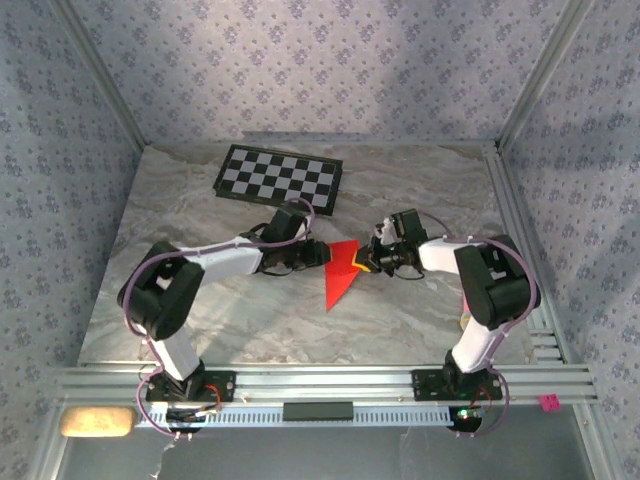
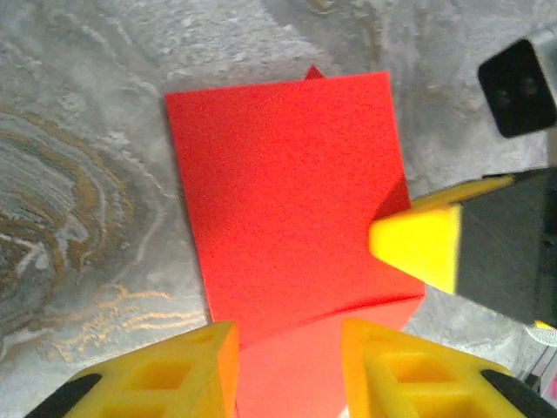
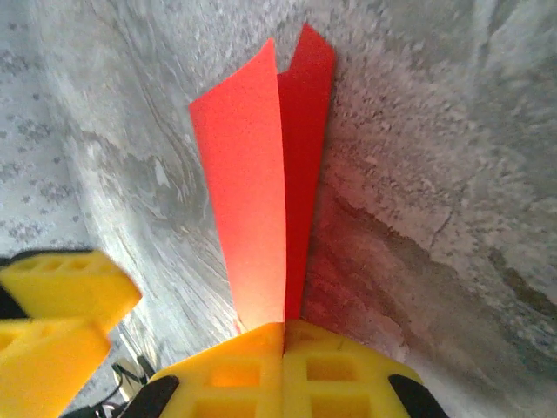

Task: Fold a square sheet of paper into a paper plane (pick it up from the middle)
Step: Fold the wing for the fifth time at the center of the table.

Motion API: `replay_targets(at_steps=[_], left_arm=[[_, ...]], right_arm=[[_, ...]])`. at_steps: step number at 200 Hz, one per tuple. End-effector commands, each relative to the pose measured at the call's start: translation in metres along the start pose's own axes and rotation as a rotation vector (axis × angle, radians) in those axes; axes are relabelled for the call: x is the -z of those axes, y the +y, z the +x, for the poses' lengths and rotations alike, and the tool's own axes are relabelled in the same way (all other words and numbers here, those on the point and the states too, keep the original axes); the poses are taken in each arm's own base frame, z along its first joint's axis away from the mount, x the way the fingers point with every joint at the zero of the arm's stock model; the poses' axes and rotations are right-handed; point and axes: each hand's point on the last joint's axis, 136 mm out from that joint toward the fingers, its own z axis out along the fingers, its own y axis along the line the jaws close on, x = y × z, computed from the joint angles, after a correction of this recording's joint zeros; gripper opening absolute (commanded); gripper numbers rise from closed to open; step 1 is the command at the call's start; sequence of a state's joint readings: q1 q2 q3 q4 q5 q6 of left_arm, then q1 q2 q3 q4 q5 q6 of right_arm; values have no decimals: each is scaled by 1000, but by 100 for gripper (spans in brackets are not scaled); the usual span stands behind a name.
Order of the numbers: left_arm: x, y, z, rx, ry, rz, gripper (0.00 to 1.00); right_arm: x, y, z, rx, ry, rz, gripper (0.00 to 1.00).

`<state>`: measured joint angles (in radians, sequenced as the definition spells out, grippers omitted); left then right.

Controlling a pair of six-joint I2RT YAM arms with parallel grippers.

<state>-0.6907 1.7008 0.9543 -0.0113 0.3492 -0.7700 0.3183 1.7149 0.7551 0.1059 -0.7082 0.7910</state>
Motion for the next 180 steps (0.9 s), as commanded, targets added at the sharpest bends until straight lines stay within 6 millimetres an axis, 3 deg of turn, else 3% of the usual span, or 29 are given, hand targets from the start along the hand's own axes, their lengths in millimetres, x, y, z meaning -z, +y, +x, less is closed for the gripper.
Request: replay_targets(at_steps=[1, 33, 95, 180], left_arm=[[9, -8, 7, -98, -25, -18, 39], [9, -16, 27, -275, -36, -116, 42], [-10, -23, 66, -583, 3, -346, 47], [-26, -19, 71, -759, 8, -575, 43]], right_arm=[[7, -1, -11, -99, -90, 9, 0], [9, -4, -9, -168, -106, 18, 0], [8, 5, -7, -178, -101, -5, 0], [8, 13, -8, -167, -105, -26, 0]])
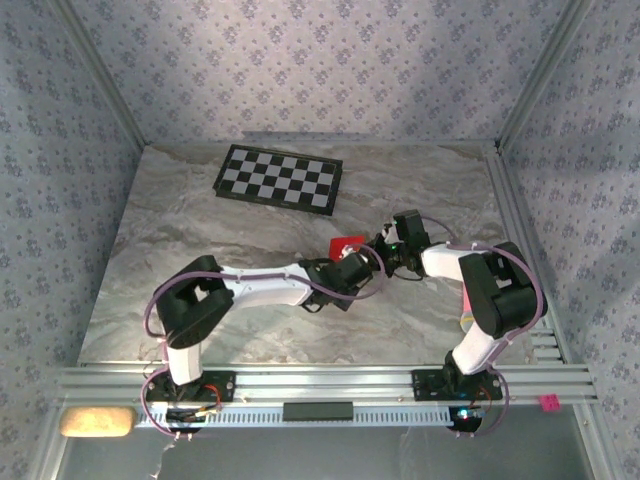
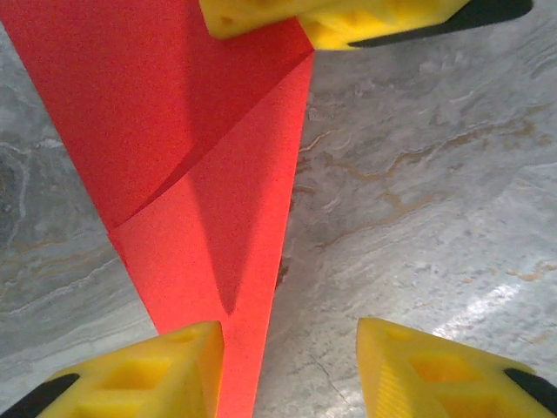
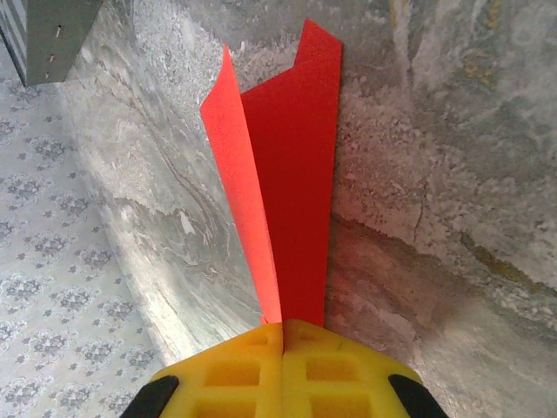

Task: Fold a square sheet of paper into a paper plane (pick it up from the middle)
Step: Fold the wing for the fifth time at the center of the table.

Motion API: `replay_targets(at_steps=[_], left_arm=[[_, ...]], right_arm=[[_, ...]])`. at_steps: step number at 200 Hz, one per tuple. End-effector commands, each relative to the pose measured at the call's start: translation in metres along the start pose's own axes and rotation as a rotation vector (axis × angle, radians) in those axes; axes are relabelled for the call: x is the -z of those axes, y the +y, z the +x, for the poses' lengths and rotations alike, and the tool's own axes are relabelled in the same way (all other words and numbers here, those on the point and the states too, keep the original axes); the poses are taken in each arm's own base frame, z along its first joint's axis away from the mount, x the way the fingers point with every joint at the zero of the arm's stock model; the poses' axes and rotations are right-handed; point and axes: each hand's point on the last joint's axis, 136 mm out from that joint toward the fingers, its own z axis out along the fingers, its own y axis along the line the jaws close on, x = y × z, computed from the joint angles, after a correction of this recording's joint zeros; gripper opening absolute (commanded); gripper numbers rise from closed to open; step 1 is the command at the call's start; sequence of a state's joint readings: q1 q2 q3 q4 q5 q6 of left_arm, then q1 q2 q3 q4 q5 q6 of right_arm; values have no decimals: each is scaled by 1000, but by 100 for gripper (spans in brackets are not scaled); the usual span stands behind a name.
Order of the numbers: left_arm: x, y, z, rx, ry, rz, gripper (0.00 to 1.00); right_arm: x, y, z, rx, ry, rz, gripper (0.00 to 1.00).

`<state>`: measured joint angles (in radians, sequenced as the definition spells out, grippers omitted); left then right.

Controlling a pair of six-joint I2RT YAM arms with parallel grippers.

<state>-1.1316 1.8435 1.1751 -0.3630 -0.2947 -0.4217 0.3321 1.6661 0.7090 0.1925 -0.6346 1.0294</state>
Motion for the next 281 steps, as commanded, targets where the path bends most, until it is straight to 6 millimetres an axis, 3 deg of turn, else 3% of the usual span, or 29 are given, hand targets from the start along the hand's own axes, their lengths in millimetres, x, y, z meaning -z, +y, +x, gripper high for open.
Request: replay_targets(at_steps=[1, 121, 224, 281], left_arm=[[0, 10, -1, -58, 9, -90, 43], [-7, 12, 10, -96, 38, -158, 25], [-10, 18, 14, -91, 41, -196, 28], [-8, 18, 12, -90, 29, -194, 18]], right_arm=[[3, 7, 1, 7, -13, -17, 0], [5, 9, 1, 4, -14, -25, 0], [5, 8, 1, 3, -15, -24, 0], [5, 6, 2, 0, -14, -20, 0]])
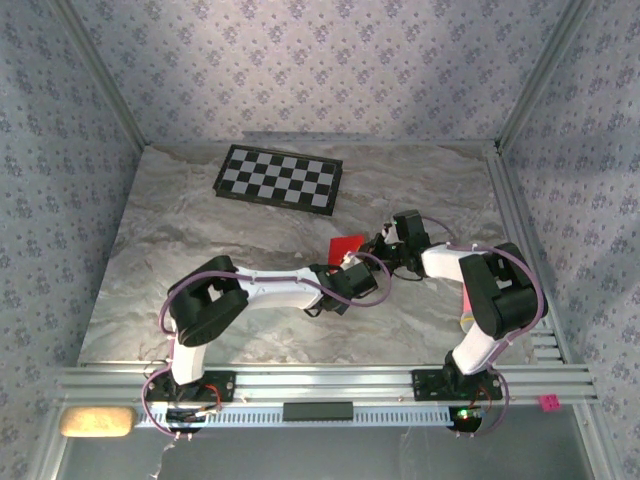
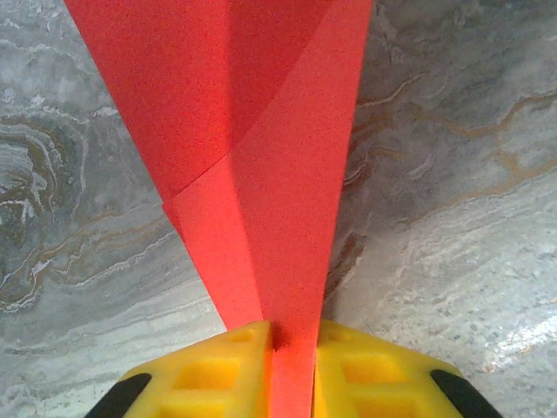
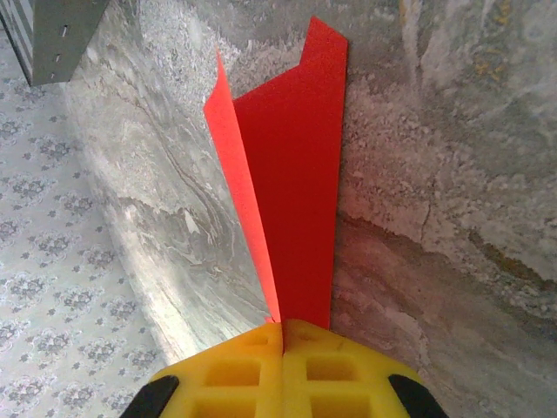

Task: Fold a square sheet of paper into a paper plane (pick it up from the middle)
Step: Fold the wing for the fifth time at the center of the table.

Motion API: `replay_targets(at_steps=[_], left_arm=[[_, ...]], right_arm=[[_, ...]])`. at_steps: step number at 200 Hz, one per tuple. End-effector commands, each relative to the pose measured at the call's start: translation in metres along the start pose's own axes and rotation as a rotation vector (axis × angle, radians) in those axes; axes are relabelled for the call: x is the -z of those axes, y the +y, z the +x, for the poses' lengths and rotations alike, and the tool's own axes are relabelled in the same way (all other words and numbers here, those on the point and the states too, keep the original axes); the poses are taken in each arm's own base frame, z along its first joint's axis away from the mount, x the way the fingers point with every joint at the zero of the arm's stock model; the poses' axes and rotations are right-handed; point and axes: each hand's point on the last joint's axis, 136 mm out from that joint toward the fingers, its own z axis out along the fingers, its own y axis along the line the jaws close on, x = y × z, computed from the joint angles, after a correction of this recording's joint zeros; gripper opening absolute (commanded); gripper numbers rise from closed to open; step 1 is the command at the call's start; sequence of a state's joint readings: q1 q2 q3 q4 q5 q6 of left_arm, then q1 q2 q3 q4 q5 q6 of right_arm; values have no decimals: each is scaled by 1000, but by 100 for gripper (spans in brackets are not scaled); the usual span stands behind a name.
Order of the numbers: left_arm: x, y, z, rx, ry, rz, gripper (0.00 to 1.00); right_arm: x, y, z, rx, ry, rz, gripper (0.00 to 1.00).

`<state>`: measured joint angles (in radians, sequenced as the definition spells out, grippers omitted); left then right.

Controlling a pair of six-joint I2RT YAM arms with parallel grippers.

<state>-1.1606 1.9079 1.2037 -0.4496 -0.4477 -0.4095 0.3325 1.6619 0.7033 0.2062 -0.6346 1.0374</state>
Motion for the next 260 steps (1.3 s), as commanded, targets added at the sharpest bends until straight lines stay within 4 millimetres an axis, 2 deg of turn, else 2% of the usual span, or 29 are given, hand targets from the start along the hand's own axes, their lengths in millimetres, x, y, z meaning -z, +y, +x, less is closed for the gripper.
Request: replay_targets(at_steps=[1, 29, 67, 144, 260], left_arm=[[3, 1, -3, -8, -10, -24, 18], [6, 0, -8, 3, -27, -12, 18], [6, -1, -11, 11, -37, -7, 26], [9, 1, -15, 19, -65, -13, 29], [3, 3, -6, 9, -40, -33, 16]], right_arm=[[5, 4, 3, 0, -9, -11, 0], [4, 5, 3, 3, -7, -13, 0], [4, 4, 3, 2, -6, -11, 0], [3, 3, 4, 1, -1, -10, 0], [4, 3, 4, 0, -2, -8, 0]])
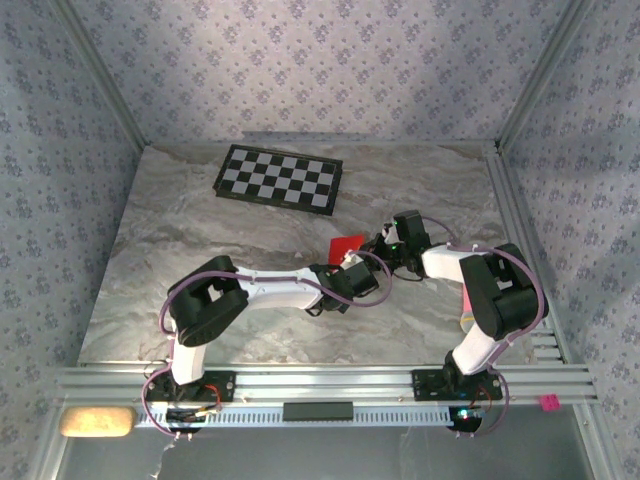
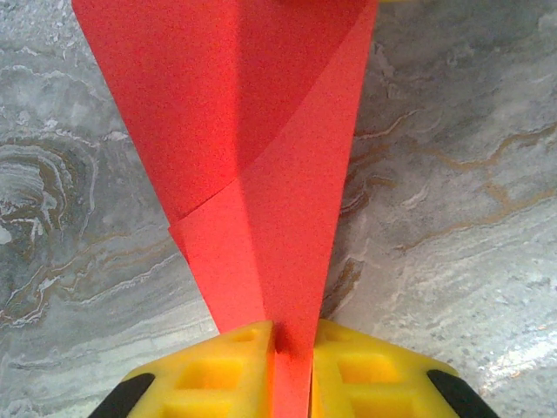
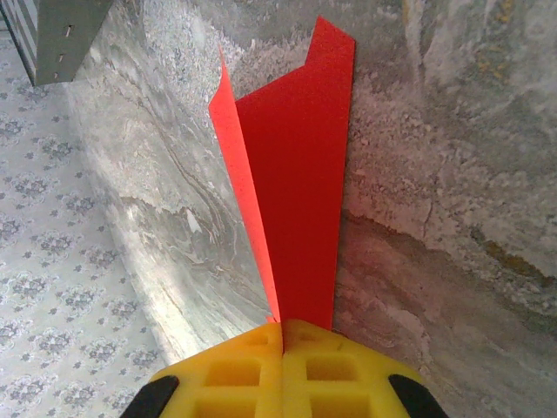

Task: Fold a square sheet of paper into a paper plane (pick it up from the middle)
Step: Fold the wing for the fifth time at the center of the table.

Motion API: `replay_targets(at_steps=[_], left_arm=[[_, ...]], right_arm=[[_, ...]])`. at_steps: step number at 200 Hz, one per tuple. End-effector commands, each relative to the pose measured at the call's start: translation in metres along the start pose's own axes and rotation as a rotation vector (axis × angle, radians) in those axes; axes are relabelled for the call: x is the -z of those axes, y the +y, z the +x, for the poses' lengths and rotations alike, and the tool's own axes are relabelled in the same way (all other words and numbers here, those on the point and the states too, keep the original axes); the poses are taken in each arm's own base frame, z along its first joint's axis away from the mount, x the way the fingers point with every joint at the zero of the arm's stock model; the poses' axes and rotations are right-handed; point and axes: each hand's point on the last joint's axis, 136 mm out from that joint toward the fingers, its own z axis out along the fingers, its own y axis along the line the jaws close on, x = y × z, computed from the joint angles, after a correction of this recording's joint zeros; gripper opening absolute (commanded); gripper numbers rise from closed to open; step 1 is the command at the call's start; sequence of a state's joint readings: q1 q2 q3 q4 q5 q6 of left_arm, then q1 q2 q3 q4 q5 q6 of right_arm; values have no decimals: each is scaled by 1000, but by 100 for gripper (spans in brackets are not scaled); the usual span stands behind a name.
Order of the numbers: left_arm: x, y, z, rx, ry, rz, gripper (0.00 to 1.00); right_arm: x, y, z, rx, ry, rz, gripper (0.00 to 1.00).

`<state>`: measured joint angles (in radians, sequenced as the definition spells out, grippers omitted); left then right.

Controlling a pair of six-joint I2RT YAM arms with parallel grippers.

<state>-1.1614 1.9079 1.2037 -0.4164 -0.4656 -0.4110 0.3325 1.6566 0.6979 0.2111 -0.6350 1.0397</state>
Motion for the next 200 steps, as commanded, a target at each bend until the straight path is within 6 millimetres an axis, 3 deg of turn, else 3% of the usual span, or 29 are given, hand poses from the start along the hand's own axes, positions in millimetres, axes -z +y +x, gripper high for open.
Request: replay_targets(at_steps=[1, 49, 78, 95, 119, 151, 200], left_arm=[[3, 4, 2, -7, -6, -28, 16], [3, 3, 2, -5, -5, -26, 7], [4, 2, 1, 27, -10, -4, 1], [5, -1, 1, 64, -12, 38, 0], [5, -1, 1, 162, -18, 123, 0], [6, 1, -2, 292, -33, 250, 0], [7, -5, -5, 384, -37, 419, 0]], right_arm=[[3, 3, 3, -1, 1, -4, 0], [5, 4, 2, 9, -9, -3, 5], [17, -4, -3, 41, -43, 53, 16], [29, -9, -7, 56, -74, 93, 27], [46, -18, -13, 64, -120, 134, 33], [61, -22, -16, 70, -160, 141, 35], [61, -19, -11, 85, -143, 112, 34]])
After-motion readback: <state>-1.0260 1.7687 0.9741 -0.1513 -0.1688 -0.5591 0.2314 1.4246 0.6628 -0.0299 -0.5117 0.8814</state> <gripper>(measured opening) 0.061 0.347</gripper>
